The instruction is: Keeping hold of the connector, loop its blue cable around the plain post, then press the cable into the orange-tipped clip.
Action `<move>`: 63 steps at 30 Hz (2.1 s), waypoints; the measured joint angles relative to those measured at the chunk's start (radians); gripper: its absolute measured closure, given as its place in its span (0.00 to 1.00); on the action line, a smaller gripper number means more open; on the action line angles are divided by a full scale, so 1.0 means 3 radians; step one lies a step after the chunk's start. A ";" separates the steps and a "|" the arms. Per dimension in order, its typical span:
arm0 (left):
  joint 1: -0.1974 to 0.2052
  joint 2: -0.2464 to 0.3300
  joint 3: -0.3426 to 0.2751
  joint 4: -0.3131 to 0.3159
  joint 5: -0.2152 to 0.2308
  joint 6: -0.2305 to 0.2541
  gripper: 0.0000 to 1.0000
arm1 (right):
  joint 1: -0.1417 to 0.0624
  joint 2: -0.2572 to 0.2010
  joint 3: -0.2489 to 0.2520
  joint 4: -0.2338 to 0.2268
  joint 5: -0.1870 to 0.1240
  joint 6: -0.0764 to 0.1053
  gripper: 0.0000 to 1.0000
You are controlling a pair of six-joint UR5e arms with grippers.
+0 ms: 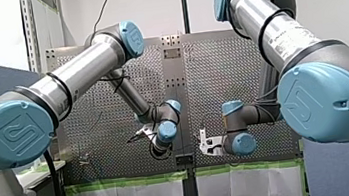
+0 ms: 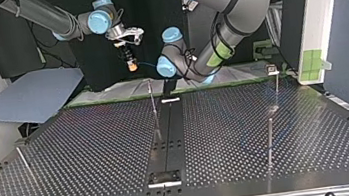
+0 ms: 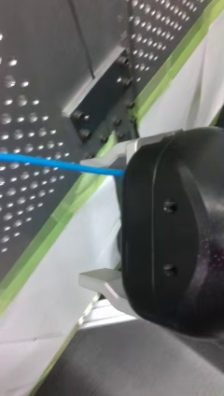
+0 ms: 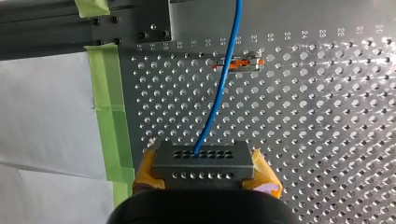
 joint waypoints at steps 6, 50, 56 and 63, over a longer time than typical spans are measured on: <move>0.0007 -0.0004 0.0000 -0.0076 0.0204 -0.0204 0.00 | -0.0014 0.0000 -0.0070 0.0194 -0.0005 -0.0060 1.00; 0.0061 0.0060 -0.0575 0.0880 0.1636 -0.1636 0.00 | -0.0050 0.0000 -0.0192 0.0680 -0.0012 -0.0067 1.00; 0.0050 0.0151 -0.0755 0.1078 0.1834 -0.1833 0.00 | -0.0051 0.0000 -0.0200 0.0696 -0.0014 -0.0068 1.00; 0.0005 0.0170 -0.0907 0.1303 0.2037 -0.2059 0.00 | -0.0050 0.0000 -0.0201 0.0724 -0.0013 -0.0072 1.00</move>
